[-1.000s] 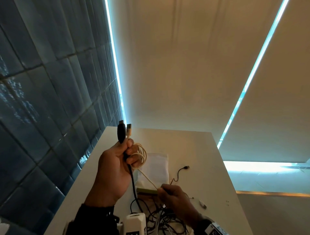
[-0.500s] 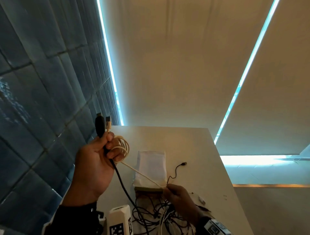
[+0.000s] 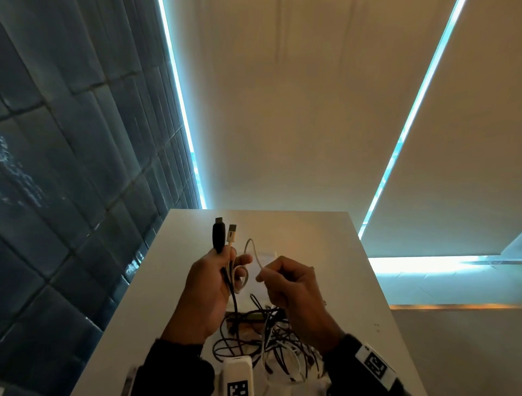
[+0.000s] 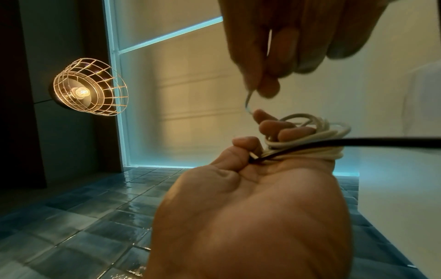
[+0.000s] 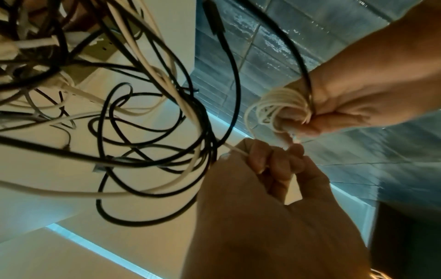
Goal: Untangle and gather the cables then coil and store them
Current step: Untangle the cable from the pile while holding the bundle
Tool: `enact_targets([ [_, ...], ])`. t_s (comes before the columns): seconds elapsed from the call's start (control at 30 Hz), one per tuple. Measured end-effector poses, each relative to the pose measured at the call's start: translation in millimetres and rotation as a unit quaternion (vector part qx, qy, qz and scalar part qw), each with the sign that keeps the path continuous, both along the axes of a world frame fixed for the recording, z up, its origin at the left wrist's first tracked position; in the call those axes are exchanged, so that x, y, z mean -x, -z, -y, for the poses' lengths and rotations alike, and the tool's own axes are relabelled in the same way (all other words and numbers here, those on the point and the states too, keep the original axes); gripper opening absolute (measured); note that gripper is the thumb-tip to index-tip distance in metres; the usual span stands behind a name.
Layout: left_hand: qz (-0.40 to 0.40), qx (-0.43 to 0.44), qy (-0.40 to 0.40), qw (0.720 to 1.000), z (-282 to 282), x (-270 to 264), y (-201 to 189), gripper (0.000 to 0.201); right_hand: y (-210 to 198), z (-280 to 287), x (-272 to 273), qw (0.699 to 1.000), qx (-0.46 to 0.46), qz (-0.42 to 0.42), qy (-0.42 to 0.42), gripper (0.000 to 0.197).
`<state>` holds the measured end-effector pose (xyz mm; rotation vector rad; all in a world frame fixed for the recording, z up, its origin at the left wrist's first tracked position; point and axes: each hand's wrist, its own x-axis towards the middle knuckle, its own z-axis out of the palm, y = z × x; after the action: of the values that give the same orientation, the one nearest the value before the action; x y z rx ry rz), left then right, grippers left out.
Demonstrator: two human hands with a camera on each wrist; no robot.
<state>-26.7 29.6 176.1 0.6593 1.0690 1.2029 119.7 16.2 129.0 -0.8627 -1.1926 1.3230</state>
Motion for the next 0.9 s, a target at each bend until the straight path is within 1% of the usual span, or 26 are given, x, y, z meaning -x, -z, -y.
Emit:
enact_targets([
  [0.07, 0.020, 0.002, 0.016, 1.000, 1.0, -4.5, -1.7, 0.025, -1.9, 3.9, 4.7, 0.999, -0.009, 0.002, -0.039, 0.017],
  [0.13, 0.085, 0.005, 0.034, 0.996, 0.7, -4.7, -3.3, 0.023, 0.9, 5.7, 7.6, 0.998, -0.003, 0.007, -0.067, 0.016],
  [0.2, 0.153, -0.007, 0.038, 0.988, -1.7, -0.6, -5.7, 0.022, 8.8, 5.4, 7.3, 0.997, 0.009, 0.024, -0.076, 0.015],
  [0.23, 0.172, -0.016, 0.036, 0.984, -3.1, 2.5, -6.9, 0.023, 14.4, 4.9, 6.6, 0.996, 0.014, 0.034, -0.077, 0.015],
  [0.33, 0.198, -0.043, 0.032, 0.979, -4.9, 9.6, -11.4, 0.026, 33.8, 2.3, 3.0, 0.996, 0.024, 0.049, -0.073, 0.019],
  [0.43, 0.209, -0.066, 0.029, 0.975, -4.3, 13.5, -13.8, 0.028, 49.7, -1.0, 1.3, 0.994, 0.040, 0.064, -0.073, 0.026],
  [0.6, 0.194, -0.115, 0.002, 0.974, -5.3, 19.5, -16.5, 0.020, 75.2, -6.2, -0.2, 0.989, 0.044, 0.117, -0.077, 0.031],
  [0.8, 0.200, -0.123, -0.027, 0.972, -6.3, 26.8, -14.3, 0.024, 96.0, -4.4, 2.9, 0.985, 0.055, 0.140, -0.082, 0.035],
  [0.9, 0.178, -0.146, -0.037, 0.972, -6.0, 31.5, -20.7, 0.023, 102.9, -5.4, 4.2, 0.981, 0.052, 0.172, -0.079, 0.036],
])
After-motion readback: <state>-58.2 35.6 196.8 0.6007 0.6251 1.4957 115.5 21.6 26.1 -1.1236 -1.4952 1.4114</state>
